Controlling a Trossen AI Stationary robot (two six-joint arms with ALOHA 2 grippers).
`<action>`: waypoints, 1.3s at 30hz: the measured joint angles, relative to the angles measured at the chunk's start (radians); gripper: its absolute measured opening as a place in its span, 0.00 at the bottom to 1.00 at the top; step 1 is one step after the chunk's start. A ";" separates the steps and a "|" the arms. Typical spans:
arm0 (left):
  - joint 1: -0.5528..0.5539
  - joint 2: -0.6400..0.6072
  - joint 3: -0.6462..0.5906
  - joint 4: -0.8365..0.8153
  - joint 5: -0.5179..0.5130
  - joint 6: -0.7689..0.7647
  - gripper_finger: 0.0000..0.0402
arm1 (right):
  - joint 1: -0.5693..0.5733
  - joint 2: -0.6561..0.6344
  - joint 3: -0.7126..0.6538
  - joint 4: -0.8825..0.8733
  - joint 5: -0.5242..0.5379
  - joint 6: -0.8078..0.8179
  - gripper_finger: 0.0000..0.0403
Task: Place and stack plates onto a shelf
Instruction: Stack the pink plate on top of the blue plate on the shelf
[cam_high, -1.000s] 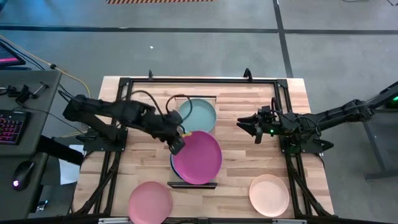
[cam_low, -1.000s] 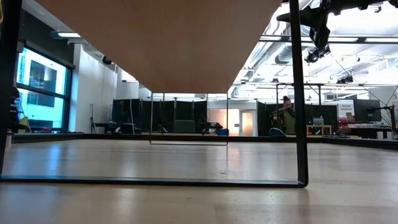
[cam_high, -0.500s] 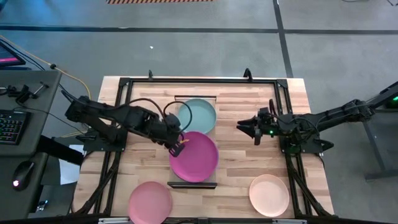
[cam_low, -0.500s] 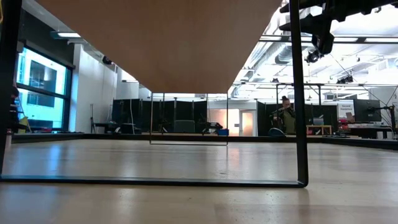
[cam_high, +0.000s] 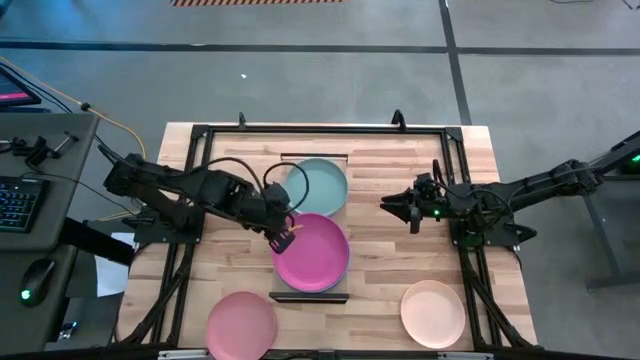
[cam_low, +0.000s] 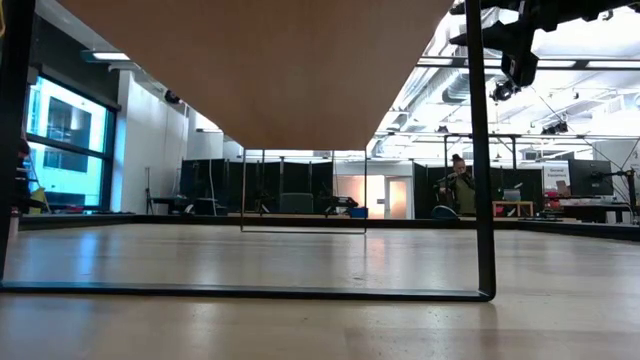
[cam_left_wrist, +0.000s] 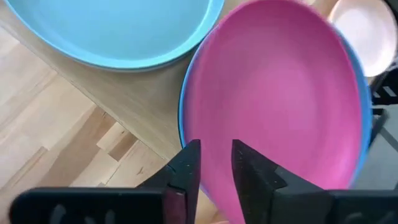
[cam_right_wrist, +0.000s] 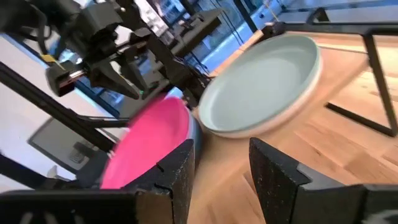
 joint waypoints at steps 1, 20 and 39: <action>0.000 -0.008 0.000 0.000 0.000 0.006 0.22 | 0.000 0.000 0.000 0.014 -0.004 0.000 0.33; -0.163 -0.236 -0.337 0.418 -0.542 0.240 0.02 | 0.000 0.000 0.000 0.178 -0.008 -0.027 0.33; -0.036 -0.430 -0.840 1.267 -0.114 0.648 0.00 | 0.000 0.000 0.000 0.176 0.047 -0.026 0.33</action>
